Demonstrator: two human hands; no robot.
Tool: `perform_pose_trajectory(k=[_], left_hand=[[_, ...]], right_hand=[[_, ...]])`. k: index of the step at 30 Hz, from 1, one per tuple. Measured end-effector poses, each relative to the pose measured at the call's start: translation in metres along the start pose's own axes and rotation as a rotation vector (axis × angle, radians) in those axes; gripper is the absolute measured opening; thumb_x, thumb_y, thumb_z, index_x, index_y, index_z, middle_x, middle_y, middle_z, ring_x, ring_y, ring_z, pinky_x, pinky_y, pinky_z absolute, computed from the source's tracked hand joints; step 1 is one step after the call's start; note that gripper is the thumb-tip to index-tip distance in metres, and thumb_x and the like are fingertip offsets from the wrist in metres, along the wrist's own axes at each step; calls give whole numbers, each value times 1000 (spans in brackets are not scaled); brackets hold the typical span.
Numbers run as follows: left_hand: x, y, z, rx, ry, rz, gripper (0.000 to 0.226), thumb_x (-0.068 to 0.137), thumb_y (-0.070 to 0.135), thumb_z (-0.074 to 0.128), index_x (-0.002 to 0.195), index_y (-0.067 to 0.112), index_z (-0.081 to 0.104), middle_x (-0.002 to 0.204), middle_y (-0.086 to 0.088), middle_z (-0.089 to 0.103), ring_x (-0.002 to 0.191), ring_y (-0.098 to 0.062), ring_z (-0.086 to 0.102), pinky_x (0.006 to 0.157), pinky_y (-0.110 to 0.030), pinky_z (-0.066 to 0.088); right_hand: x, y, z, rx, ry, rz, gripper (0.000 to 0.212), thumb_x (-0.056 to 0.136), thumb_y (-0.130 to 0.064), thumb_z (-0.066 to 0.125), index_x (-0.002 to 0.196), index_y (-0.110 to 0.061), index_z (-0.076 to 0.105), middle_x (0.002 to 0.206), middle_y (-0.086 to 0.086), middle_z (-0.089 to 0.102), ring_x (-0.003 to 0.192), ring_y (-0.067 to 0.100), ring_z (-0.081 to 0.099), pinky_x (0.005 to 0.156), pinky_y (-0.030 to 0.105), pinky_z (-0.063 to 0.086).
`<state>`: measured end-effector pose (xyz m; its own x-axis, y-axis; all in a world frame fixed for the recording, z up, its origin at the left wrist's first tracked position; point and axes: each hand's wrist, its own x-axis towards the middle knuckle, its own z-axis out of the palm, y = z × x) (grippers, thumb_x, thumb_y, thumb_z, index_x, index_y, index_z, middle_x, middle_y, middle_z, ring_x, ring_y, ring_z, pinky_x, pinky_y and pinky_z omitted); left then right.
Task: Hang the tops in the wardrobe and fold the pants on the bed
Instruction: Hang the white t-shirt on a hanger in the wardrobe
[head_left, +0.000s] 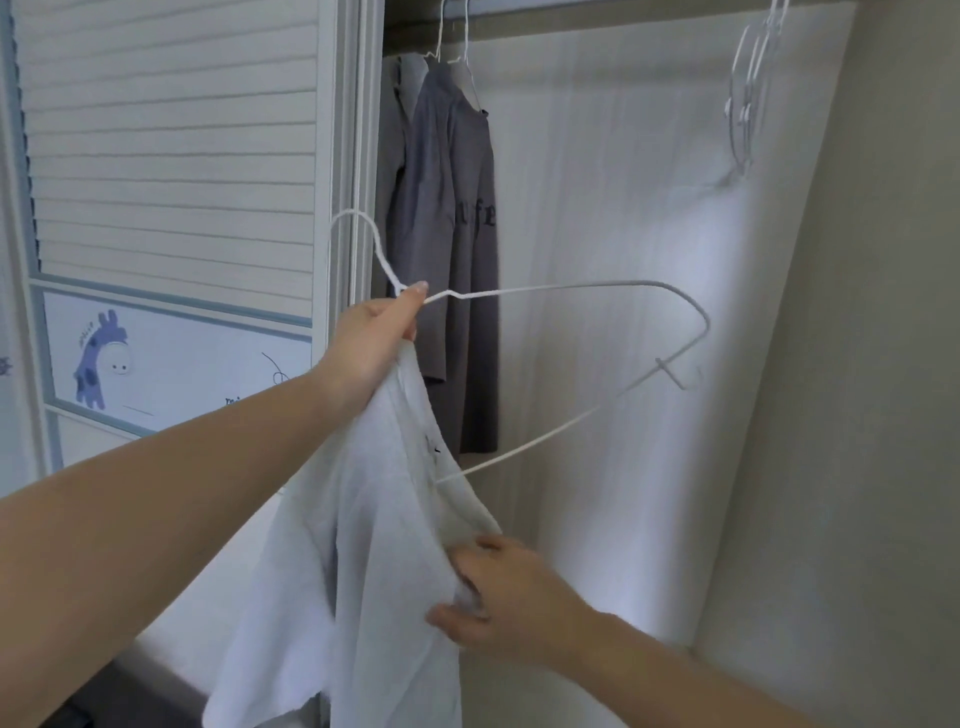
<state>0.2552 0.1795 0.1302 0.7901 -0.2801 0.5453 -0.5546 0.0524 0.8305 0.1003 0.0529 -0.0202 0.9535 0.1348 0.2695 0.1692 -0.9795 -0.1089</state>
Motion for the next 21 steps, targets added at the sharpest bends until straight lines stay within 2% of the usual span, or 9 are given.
perform_pose_trajectory(k=[2,4,6,8,11,13,17,19,21], left_hand=[[4,-8,-16,19,3,8,53,84,62,53,49,23,48,43,11,34,39,-5,33,52,-25,30],[7,-18,-28,67,-20,26,52,83,63,55,50,23,50,49,6,38,45,-8,38,53,-22,33],[9,-28,-36,137,-30,61,51,84,61,56,55,18,51,55,1,41,54,-12,42,55,-23,33],[8,-37,-42,214,-46,90,59,85,60,55,67,3,51,61,-4,40,60,-15,41,58,-28,32],[4,-49,-46,323,-56,108,64,85,60,54,74,-3,48,61,-3,37,54,-11,36,56,-29,30],[1,-54,-46,373,-74,123,62,86,58,53,70,-1,44,62,-4,37,57,-12,35,58,-30,29],[-4,-58,-42,399,-97,199,51,89,50,55,57,16,32,56,4,33,53,-10,33,59,-30,28],[-9,-58,-38,466,-169,269,47,89,48,56,55,19,41,49,9,38,48,-6,34,56,-27,30],[-17,-56,-29,592,-237,359,43,88,48,56,52,26,45,49,13,46,47,-6,40,53,-25,31]], right_hand=[[-11,18,-5,-173,-63,-20,39,94,-48,47,100,-10,55,93,6,64,98,26,58,110,25,20],[-21,34,-15,-248,-63,-6,35,95,-48,43,91,-15,55,89,2,64,93,22,60,112,26,17],[-28,50,-30,-344,-9,-30,30,93,-46,48,83,-19,55,83,-1,65,86,21,62,110,36,26],[-34,62,-46,-454,111,-72,24,85,-41,63,74,-21,56,73,-4,65,75,18,65,103,45,40],[-41,77,-73,-542,267,-109,26,71,-35,79,67,-24,56,67,-8,63,65,13,65,90,47,51],[-43,84,-87,-539,288,-102,20,73,-32,78,72,-23,61,78,-7,67,72,12,67,89,47,51],[-43,91,-110,-594,181,-29,19,85,-37,66,98,-23,65,123,-6,62,108,13,62,102,43,37],[-41,93,-119,-598,84,20,23,93,-45,49,101,-26,59,138,-8,48,122,12,49,107,34,24],[-37,90,-123,-562,80,-31,23,95,-44,44,100,-26,58,140,-6,45,122,13,47,103,32,26]])
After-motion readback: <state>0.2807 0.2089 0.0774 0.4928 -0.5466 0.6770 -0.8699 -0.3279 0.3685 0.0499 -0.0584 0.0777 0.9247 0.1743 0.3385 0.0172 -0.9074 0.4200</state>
